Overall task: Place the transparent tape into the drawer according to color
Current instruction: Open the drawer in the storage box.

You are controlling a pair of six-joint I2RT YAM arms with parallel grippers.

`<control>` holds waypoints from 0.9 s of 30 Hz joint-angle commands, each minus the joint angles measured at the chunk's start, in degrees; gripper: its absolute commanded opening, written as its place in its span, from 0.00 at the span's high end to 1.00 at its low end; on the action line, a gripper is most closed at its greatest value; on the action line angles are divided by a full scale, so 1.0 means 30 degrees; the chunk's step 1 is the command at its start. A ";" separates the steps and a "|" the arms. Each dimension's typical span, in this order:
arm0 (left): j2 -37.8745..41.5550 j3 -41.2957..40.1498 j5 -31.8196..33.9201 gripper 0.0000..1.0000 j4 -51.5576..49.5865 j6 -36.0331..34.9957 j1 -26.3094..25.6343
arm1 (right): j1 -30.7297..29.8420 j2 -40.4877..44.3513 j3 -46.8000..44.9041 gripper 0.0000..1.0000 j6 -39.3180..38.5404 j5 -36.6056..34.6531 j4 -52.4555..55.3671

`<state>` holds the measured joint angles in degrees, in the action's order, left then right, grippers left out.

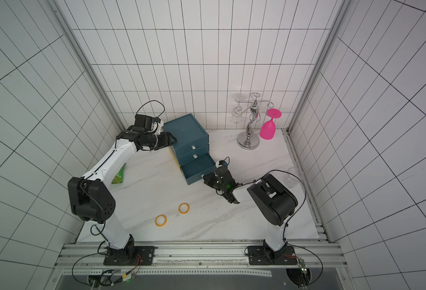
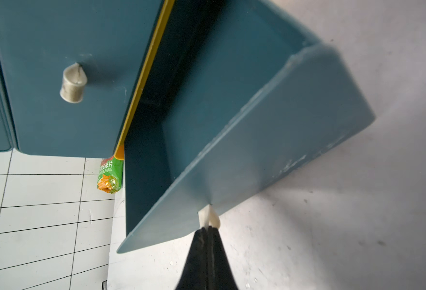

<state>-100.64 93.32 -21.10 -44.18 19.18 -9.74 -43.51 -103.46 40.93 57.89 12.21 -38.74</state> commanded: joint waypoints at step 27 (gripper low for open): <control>0.8663 -0.7593 0.0181 0.02 -0.1162 0.2026 0.1013 | -0.4743 0.3399 0.7135 0.34 -0.9948 0.0179 2.0558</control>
<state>-77.21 72.36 -20.88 -46.39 24.45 -7.16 -55.79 -91.09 58.06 32.45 14.96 13.58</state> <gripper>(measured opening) 0.978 0.664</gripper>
